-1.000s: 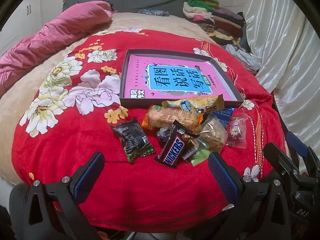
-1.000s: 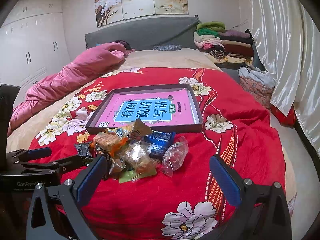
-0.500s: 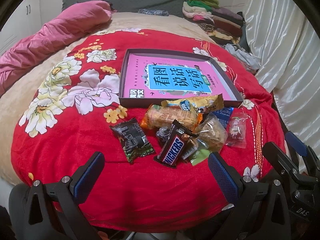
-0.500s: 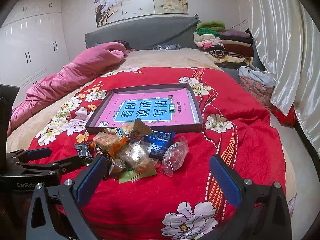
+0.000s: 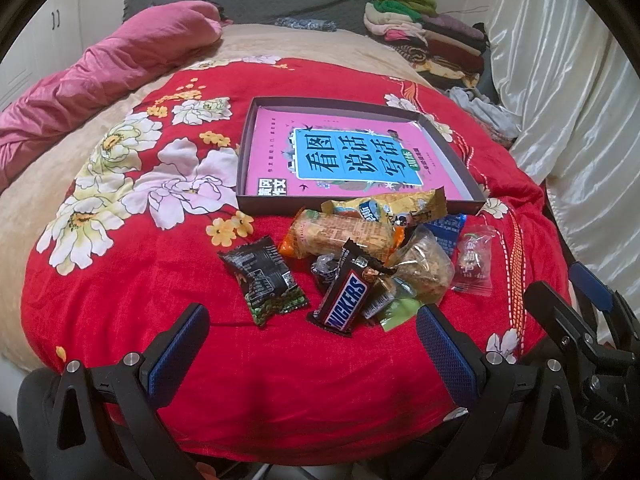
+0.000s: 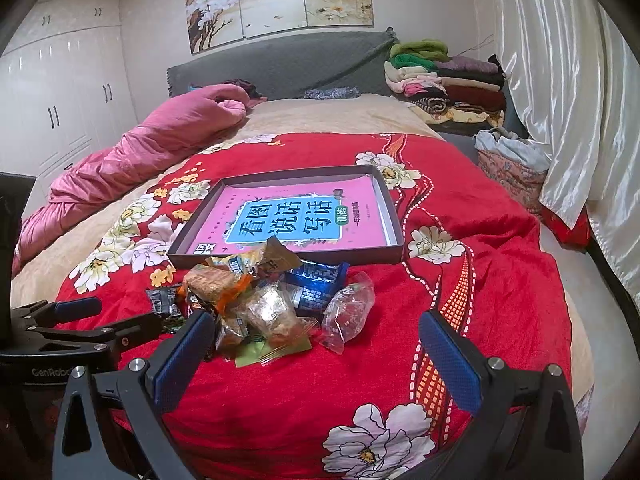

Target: Organize snacks

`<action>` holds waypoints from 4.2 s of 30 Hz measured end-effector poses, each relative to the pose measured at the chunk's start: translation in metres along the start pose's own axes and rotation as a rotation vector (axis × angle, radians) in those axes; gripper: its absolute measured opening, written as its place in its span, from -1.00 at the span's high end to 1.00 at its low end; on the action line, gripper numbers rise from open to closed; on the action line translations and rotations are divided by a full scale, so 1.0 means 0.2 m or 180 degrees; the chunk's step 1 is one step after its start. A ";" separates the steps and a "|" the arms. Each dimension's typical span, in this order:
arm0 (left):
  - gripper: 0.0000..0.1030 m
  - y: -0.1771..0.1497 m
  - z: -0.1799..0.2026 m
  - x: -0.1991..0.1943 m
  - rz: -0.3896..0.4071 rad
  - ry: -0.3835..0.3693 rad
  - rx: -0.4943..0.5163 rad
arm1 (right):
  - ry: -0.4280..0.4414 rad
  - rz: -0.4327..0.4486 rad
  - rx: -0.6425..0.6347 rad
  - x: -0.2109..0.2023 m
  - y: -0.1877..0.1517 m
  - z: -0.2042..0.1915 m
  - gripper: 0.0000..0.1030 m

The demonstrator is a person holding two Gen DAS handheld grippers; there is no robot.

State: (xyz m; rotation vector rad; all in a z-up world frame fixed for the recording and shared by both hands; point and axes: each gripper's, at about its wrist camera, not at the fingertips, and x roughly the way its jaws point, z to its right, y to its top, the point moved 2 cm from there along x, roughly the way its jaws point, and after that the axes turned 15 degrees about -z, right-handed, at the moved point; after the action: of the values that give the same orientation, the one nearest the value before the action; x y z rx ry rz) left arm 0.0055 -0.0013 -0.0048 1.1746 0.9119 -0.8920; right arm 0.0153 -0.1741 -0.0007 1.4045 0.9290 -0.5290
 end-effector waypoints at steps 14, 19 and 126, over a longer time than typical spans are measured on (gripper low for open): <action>-1.00 0.00 -0.01 0.02 -0.0039 -0.0009 -0.0023 | -0.0007 -0.0044 0.0032 0.03 0.01 0.00 -1.00; -1.00 0.02 -0.05 0.04 -0.0067 -0.0018 -0.0082 | 0.0008 -0.0092 0.0117 0.05 0.01 0.03 -1.00; 0.08 0.43 -0.25 0.16 0.0070 -0.0320 -0.0330 | 0.0419 0.0265 0.0051 0.35 0.33 0.29 0.24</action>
State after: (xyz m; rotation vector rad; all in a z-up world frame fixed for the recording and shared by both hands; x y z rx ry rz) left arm 0.0907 0.0583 -0.0113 1.0401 0.8521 -0.8682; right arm 0.1212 -0.2071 -0.0225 1.4997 0.9683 -0.3861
